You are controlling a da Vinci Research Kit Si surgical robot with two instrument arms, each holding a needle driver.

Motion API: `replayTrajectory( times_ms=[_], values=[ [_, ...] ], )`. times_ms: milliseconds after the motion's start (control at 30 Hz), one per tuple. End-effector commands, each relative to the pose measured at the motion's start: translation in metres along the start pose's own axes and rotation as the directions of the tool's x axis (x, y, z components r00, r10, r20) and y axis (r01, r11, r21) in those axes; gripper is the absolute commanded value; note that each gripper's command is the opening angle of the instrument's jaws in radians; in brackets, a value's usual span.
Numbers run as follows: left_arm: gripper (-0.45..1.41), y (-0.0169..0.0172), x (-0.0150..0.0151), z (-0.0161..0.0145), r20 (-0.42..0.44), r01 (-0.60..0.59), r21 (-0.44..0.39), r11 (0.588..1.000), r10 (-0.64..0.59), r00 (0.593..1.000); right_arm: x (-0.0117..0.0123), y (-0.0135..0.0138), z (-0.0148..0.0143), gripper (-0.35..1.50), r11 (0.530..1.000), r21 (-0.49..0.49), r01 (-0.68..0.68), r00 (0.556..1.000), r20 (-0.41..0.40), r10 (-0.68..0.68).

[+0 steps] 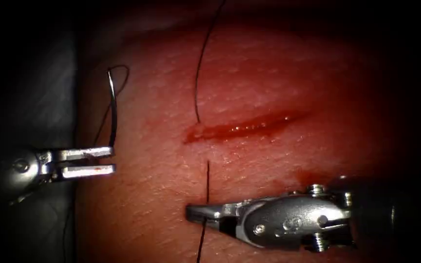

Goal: Wound Closure

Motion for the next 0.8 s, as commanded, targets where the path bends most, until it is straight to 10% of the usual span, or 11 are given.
replayTrajectory(
  times_ms=[33,367,400,433,533,800],
  values=[
    [-0.45,0.0002,-0.0006,0.0007,0.000,0.001,-0.001,1.000,-0.001,1.000,0.0016,-0.0018,0.0005,-0.35,1.000,0.008,0.001,1.000,-0.011,-0.001],
    [-0.45,0.0002,-0.0006,0.0006,0.000,0.001,-0.001,1.000,-0.001,1.000,0.0064,-0.0034,-0.0009,-0.35,0.999,0.025,0.047,0.999,-0.020,-0.047],
    [-0.45,0.0002,-0.0006,0.0007,0.000,0.001,-0.001,1.000,-0.001,1.000,0.0059,-0.0026,-0.0008,-0.20,0.998,0.013,0.067,0.998,-0.006,-0.067],
    [-0.45,0.0002,-0.0006,0.0007,0.000,0.001,0.000,1.000,-0.001,1.000,0.0049,-0.0017,-0.0007,0.49,0.998,-0.012,0.062,0.998,-0.008,-0.062],
    [-0.45,0.0003,-0.0007,0.0007,0.000,0.000,0.000,1.000,0.000,1.000,0.0033,-0.0006,-0.0004,0.88,0.998,-0.035,0.053,0.999,0.000,-0.053],
    [-0.45,0.0003,-0.0007,0.0007,0.000,0.000,0.000,1.000,0.000,1.000,-0.0046,0.0032,0.0014,1.06,0.994,-0.096,0.057,0.997,0.066,-0.051]
  ],
)
